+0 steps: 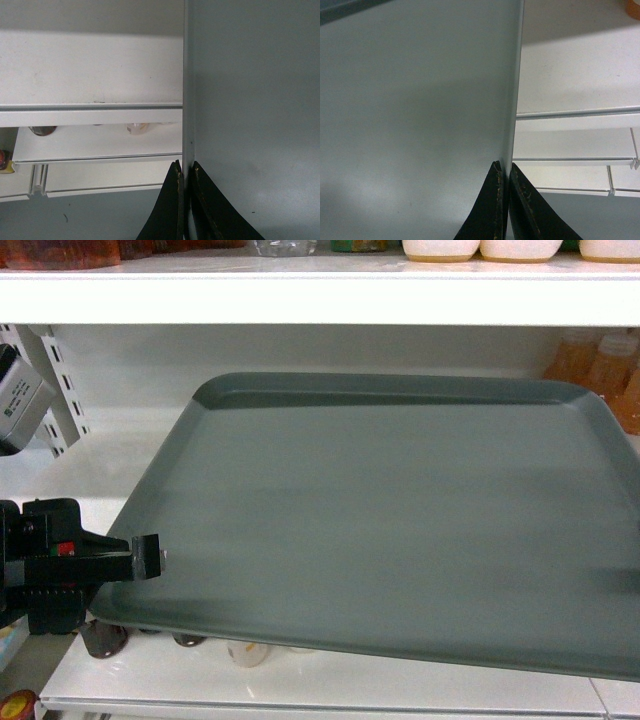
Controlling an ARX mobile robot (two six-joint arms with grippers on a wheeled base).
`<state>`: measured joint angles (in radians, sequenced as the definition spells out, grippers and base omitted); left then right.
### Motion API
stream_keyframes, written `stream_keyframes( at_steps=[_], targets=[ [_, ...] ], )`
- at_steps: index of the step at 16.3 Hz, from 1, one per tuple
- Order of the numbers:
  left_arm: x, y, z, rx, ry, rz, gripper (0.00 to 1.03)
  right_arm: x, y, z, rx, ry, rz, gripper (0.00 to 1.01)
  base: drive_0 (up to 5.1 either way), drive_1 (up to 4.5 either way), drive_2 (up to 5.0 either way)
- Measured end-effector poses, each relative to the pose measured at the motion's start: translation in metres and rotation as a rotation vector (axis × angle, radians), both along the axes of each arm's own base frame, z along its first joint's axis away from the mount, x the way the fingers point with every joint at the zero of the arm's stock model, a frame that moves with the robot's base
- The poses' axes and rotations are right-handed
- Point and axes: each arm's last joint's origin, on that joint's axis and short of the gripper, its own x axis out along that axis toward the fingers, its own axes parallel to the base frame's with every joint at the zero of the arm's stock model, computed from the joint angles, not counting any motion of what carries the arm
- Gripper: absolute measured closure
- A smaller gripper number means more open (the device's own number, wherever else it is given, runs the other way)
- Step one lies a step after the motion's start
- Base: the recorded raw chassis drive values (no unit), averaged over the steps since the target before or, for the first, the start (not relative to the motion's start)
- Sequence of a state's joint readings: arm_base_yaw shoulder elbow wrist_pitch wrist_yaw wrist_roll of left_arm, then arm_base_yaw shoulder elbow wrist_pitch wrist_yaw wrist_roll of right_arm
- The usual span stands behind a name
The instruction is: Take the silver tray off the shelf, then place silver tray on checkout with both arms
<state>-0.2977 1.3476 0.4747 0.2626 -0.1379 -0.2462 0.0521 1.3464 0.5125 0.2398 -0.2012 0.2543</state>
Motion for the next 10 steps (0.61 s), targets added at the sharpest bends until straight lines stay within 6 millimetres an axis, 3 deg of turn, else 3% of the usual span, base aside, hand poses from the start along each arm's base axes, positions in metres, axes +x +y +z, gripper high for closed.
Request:
stream_keyframes(
  at_steps=[10],
  targets=[
    [-0.0002,0.0000,-0.0002,0.001,0.002,0.000,1.00,-0.0004,-0.0002,-0.0006,0.001,0.005,0.000,0.99,0.1,-4.13,4.4]
  ],
)
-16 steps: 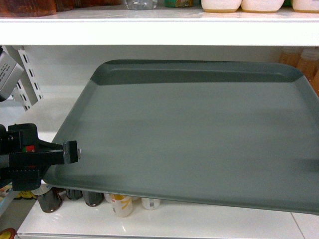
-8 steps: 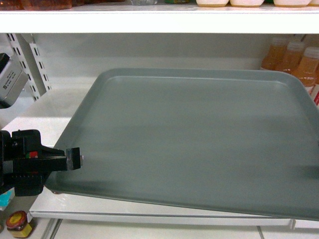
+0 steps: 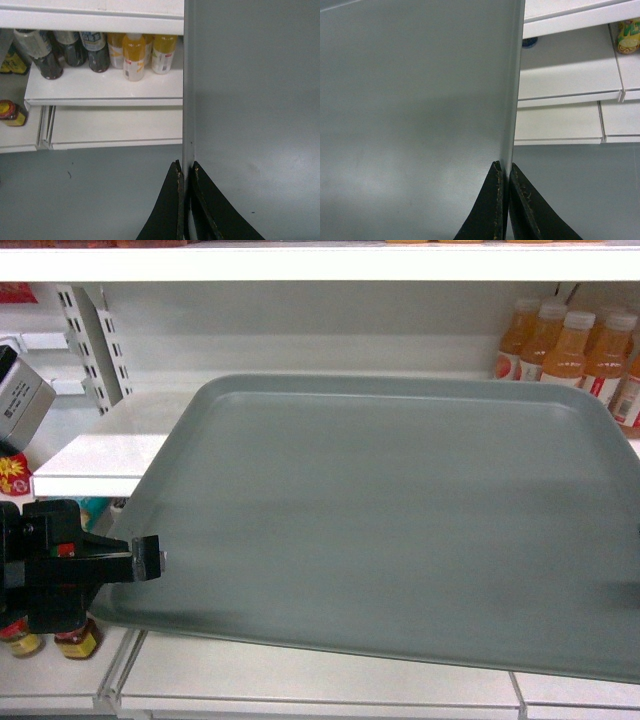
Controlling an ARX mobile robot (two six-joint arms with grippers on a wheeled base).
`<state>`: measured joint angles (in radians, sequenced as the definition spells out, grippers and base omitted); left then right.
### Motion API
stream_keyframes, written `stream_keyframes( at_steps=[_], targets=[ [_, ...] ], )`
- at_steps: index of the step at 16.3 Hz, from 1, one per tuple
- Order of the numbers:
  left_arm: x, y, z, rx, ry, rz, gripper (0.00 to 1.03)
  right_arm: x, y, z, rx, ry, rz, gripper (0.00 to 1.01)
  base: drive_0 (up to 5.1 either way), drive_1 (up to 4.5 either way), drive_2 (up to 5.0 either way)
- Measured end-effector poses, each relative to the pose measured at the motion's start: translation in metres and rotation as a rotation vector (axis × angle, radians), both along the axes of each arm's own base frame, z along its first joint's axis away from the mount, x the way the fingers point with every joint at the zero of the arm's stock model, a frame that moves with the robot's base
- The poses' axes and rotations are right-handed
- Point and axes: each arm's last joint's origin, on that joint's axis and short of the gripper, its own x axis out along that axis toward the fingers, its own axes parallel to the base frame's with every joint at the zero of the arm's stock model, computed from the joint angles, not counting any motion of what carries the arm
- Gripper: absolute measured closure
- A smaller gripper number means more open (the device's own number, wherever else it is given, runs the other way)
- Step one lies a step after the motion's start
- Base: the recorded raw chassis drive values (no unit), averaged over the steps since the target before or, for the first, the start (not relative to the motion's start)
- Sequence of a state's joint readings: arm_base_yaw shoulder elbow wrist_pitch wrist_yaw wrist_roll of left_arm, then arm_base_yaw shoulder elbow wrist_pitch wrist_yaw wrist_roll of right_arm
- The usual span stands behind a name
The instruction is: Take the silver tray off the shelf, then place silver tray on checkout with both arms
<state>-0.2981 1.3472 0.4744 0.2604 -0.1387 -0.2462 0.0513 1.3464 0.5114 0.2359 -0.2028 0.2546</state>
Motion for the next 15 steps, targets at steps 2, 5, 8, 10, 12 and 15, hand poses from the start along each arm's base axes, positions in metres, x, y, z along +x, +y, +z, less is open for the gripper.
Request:
stream_keyframes(
  at_steps=[2,5,8,10,12,15],
  targets=[
    [-0.0001,0.0001,-0.0002,0.001,0.000,0.001,1.00,0.0001,0.0001,0.0003,0.000,-0.003,0.001,0.99,0.1,-4.10,4.3],
    [-0.0005,0.0001,-0.0005,0.003,0.005,0.002,1.00,-0.0001,0.0001,-0.0001,0.001,0.000,0.001,0.99,0.2,-4.06,4.4],
    [-0.0003,0.0001,-0.0003,0.003,0.002,0.002,1.00,0.0001,0.0000,0.0001,0.000,-0.002,0.000,0.99,0.2,-4.00,4.4],
    [-0.0004,0.0001,-0.0003,0.003,0.003,0.002,1.00,-0.0003,0.0000,-0.0004,0.000,0.003,0.000,0.99,0.1,-4.10,4.3],
    [-0.0004,0.0001,-0.0003,0.003,0.003,0.002,1.00,-0.0003,0.0000,-0.0004,0.000,0.004,0.000,0.99,0.0,-4.18,4.2],
    [-0.0004,0.0001,-0.0003,0.003,0.003,0.002,1.00,-0.0001,0.0000,-0.0001,0.000,0.000,0.000,0.99,0.1,-4.13,4.2]
  ],
)
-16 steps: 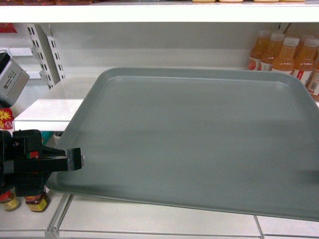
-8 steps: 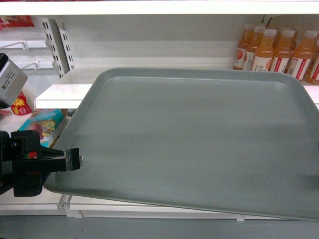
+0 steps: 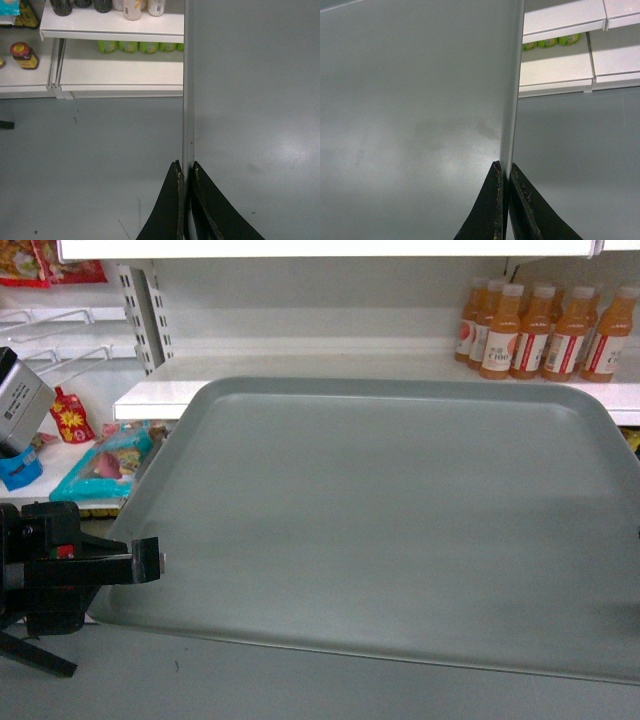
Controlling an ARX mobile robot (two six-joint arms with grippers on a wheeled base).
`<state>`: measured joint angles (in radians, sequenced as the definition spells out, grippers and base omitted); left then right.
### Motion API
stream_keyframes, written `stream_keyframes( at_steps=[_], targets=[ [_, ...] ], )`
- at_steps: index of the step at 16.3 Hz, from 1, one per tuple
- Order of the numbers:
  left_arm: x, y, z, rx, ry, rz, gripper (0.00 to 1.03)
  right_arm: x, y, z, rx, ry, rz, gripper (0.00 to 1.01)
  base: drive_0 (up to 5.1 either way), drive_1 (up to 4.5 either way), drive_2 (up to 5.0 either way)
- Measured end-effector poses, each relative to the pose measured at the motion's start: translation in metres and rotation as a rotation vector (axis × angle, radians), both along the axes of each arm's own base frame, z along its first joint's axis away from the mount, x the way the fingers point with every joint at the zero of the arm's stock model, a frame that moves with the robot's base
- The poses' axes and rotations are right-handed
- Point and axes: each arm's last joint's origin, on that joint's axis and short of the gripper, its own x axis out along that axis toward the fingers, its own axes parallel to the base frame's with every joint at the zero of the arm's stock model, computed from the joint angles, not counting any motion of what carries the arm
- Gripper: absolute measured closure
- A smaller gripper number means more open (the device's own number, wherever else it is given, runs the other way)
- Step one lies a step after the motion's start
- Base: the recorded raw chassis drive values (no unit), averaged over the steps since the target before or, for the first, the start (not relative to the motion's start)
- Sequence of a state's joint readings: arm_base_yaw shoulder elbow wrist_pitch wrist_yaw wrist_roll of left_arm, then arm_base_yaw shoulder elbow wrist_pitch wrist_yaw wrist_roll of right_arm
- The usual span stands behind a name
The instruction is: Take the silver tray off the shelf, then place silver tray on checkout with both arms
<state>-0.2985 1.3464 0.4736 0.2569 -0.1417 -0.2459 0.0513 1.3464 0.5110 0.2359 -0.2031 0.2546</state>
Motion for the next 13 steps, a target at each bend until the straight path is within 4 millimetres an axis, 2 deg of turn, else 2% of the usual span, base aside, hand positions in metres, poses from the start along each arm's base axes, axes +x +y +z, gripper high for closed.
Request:
stream_keyframes(
  at_steps=[13],
  targets=[
    [-0.0001,0.0000,-0.0001,0.000,0.001,0.000,1.00,-0.0001,0.0001,-0.0002,0.000,0.001,0.000,0.99,0.1,-4.12,4.2]
  ],
)
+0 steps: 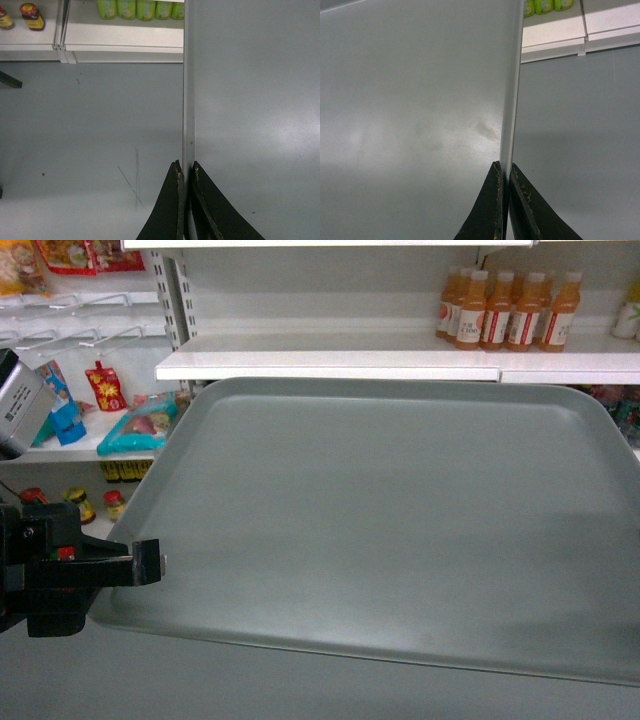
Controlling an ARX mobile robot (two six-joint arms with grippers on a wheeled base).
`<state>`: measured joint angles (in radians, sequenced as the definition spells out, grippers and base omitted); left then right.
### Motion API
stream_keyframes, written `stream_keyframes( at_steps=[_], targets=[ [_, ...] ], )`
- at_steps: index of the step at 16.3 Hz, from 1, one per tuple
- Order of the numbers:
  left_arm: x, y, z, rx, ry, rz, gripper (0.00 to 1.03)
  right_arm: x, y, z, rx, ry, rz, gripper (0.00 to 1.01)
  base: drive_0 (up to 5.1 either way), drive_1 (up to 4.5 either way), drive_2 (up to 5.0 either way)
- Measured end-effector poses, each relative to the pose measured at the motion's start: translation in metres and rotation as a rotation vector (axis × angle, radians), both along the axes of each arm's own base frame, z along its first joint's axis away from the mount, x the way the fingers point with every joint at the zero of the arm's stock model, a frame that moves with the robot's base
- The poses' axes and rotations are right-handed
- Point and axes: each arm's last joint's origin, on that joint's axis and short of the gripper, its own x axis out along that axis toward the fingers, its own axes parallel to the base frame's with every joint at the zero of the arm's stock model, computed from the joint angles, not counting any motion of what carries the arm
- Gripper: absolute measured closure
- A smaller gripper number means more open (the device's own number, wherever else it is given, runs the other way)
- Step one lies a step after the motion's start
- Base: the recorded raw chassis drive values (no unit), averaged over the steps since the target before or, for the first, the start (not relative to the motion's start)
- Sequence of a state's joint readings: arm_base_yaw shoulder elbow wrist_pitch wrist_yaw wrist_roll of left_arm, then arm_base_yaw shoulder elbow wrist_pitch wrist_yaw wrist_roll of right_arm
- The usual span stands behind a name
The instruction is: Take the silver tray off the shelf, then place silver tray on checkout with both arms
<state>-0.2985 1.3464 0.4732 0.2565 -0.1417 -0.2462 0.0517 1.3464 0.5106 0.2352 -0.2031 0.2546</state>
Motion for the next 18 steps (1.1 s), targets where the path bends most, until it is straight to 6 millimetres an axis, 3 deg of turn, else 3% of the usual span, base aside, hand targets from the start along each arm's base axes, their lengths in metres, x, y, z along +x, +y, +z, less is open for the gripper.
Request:
stream_keyframes(
  at_steps=[18],
  targets=[
    [0.0002,0.0000,0.0002,-0.001,-0.003,0.000,1.00,0.0001,-0.0001,0.0002,0.000,-0.002,0.000,0.99,0.1,-3.97,4.1]
  ],
)
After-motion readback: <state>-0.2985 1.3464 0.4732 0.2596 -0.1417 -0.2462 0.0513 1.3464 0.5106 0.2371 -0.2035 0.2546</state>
